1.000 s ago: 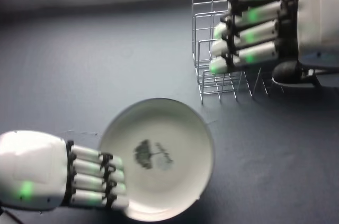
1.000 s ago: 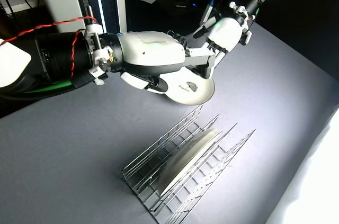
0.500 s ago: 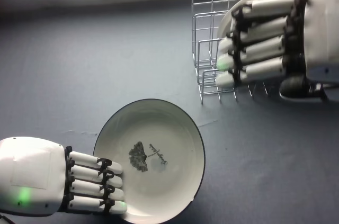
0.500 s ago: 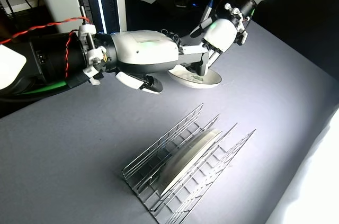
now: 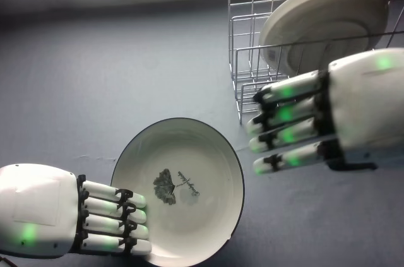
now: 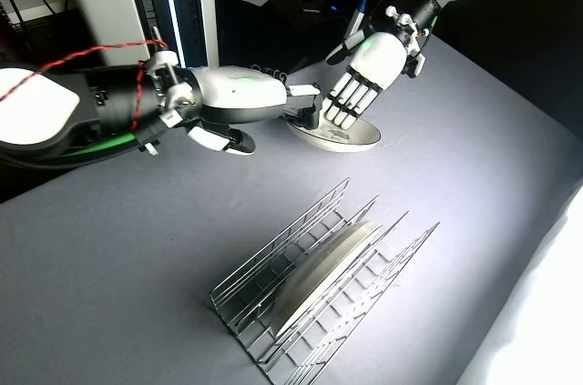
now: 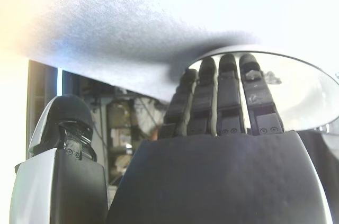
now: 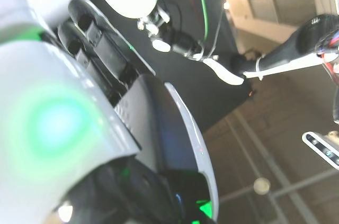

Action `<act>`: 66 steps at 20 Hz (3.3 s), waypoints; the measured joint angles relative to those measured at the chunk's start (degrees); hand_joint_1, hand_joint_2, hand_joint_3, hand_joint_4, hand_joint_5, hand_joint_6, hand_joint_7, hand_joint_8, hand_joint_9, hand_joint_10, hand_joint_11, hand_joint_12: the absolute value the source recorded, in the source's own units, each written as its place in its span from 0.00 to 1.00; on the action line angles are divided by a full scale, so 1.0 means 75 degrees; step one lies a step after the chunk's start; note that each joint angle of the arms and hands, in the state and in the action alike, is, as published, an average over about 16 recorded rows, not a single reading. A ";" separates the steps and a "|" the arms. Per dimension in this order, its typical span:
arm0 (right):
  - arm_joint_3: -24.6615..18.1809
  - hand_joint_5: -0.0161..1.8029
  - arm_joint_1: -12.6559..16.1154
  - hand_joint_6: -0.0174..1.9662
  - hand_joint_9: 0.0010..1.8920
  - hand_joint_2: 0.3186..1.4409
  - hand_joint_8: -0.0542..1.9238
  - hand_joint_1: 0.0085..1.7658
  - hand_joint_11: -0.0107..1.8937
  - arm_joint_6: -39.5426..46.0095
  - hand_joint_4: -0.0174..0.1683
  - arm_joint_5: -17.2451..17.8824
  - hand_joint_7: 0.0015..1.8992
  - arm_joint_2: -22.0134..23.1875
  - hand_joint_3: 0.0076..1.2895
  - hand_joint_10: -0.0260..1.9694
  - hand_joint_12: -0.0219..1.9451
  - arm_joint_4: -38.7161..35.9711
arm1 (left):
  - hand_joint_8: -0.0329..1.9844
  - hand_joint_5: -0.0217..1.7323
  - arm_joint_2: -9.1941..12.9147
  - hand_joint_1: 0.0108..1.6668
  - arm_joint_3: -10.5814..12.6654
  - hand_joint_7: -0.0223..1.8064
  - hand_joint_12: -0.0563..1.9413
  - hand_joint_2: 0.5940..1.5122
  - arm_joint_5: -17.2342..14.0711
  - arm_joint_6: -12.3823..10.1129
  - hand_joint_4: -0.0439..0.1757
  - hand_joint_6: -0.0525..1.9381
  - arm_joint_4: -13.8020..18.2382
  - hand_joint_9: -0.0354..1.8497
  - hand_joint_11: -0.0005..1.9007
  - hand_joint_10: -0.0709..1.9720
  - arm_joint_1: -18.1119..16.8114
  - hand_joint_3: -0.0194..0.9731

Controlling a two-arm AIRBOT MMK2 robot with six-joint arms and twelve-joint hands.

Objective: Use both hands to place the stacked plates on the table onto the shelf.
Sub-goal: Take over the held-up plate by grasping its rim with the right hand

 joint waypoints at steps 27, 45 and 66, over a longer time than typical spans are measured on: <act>0.0464 0.14 -0.0398 0.03 0.11 0.65 0.03 0.66 0.01 -0.0178 0.12 -0.1787 0.14 -0.2322 0.01 0.07 0.53 -0.0086 | 0.02 0.01 -0.0023 0.01 -0.0018 0.04 0.02 0.60 0.0027 0.0000 0.15 0.02 -0.0015 0.04 0.01 0.04 0.0000 0.04; 0.1524 0.25 -0.0384 0.02 0.23 0.67 0.02 0.68 0.06 -0.0397 0.14 -0.1579 0.25 -0.2989 0.01 0.11 0.64 0.0041 | 0.02 0.01 -0.0020 0.01 -0.0080 0.05 0.03 0.61 0.0034 -0.0022 0.15 0.01 -0.0087 0.04 0.01 0.04 -0.0026 0.04; 0.1591 0.36 -0.0101 0.08 0.38 0.62 0.06 0.72 0.14 -0.0579 0.14 -0.1564 0.39 -0.2914 0.01 0.10 0.68 0.0168 | 0.02 0.02 -0.0022 0.01 -0.0074 0.06 0.04 0.60 0.0026 -0.0027 0.15 0.01 -0.0258 0.05 0.01 0.04 0.0036 0.04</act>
